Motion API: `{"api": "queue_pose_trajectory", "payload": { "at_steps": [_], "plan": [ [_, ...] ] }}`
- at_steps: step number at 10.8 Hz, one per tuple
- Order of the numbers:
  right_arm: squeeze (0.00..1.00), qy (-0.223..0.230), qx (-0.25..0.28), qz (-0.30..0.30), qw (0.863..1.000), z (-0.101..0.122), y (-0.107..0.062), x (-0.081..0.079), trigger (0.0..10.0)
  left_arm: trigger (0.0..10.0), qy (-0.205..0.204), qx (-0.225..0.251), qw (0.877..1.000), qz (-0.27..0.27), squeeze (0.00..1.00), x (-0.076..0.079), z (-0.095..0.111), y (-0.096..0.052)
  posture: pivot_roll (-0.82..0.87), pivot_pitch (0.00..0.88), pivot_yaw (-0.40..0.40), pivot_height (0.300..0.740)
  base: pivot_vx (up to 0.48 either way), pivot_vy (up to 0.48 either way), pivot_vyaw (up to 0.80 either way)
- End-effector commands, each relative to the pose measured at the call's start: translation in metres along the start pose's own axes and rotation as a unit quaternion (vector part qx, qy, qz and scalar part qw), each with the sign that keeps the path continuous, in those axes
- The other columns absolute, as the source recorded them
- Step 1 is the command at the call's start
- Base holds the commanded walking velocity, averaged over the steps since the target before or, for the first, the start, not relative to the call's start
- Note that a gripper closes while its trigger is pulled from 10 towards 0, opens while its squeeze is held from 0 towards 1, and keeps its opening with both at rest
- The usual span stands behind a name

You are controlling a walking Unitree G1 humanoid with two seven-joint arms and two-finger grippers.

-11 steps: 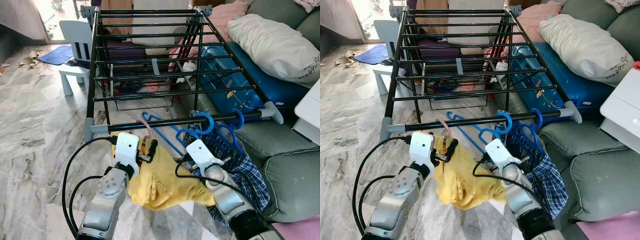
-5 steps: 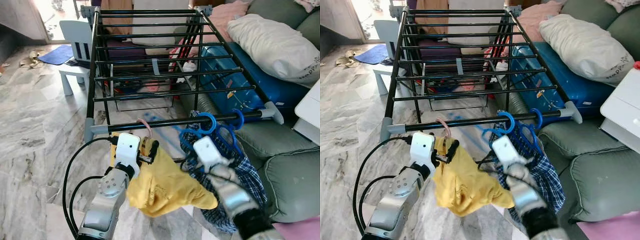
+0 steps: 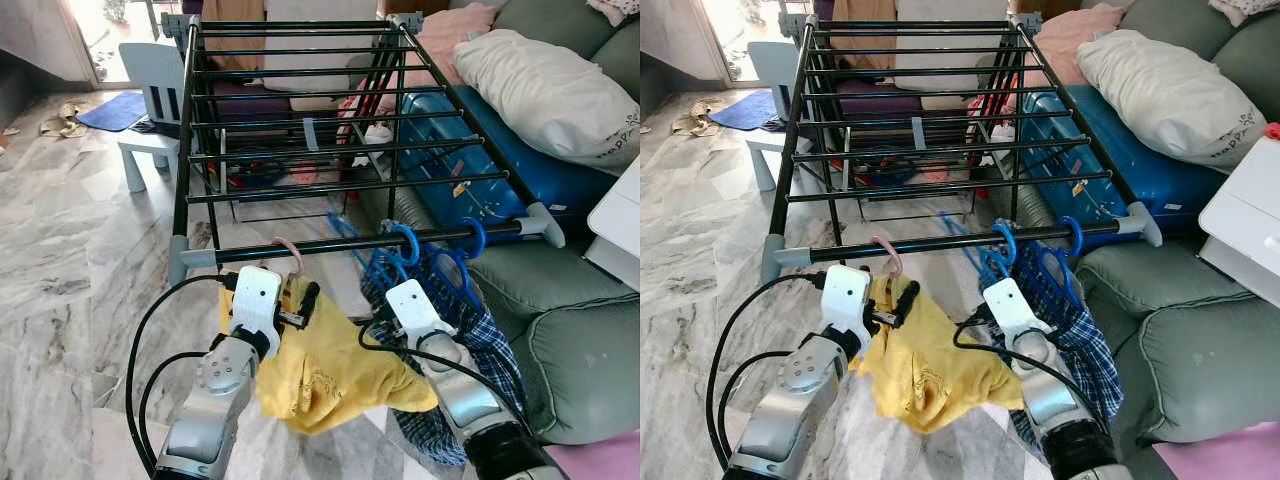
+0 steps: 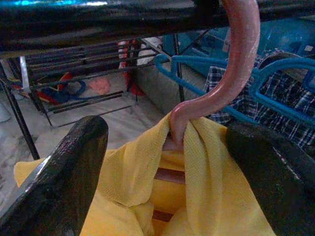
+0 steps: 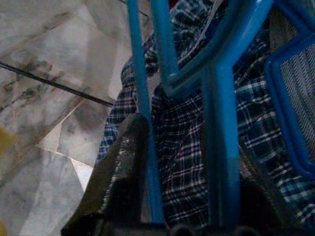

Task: Hang hanger

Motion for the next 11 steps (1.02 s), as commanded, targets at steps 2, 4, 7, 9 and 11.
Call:
{"api": "queue_pose_trajectory", "payload": {
  "at_steps": [2, 4, 7, 9, 11],
  "plan": [
    [1.00, 0.023, 0.055, -0.039, 0.997, 0.010, -0.009, 0.018, 10.0, 10.0, 0.002, -0.013, 1.000, 0.000, 0.00, 0.000, -0.005, -0.001, -0.04, 0.002, -0.048, 0.740, 0.000, 0.000, 0.00],
    [1.00, 0.036, 0.104, -0.043, 0.993, 0.009, -0.026, 0.021, 10.0, 10.0, 0.005, -0.017, 1.000, 0.003, 0.00, -0.004, -0.006, -0.006, -0.05, 0.012, -0.042, 0.740, 0.000, 0.000, 0.00],
    [1.00, 0.028, 0.114, -0.031, 0.993, -0.004, -0.041, 0.019, 10.0, 10.0, 0.015, -0.031, 0.999, -0.007, 0.00, -0.003, -0.011, -0.008, -0.06, 0.020, -0.034, 0.740, 0.000, 0.000, 0.00],
    [1.00, 0.034, 0.104, -0.019, 0.994, -0.008, -0.039, 0.015, 10.0, 10.0, 0.024, -0.031, 0.999, -0.019, 0.00, 0.003, -0.010, -0.006, -0.05, 0.021, -0.033, 0.740, 0.000, 0.000, 0.00],
    [1.00, 0.034, 0.105, -0.013, 0.994, -0.006, -0.038, 0.012, 10.0, 10.0, 0.023, -0.032, 0.999, -0.017, 0.00, 0.002, -0.011, -0.006, -0.05, 0.022, -0.034, 0.740, 0.000, 0.000, 0.00]
  ]
}}
Point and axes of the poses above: a point about 5 cm out from each wrist's last joint towards the gripper, its own y axis pointing out of the wrist towards the gripper, its own z axis along the axis of the wrist's last joint, x = y × z, the point moved 3 cm from there along y, pointing out of the wrist towards the gripper, and after that the axes turned 15 degrees about -y, right-handed, at the moved point
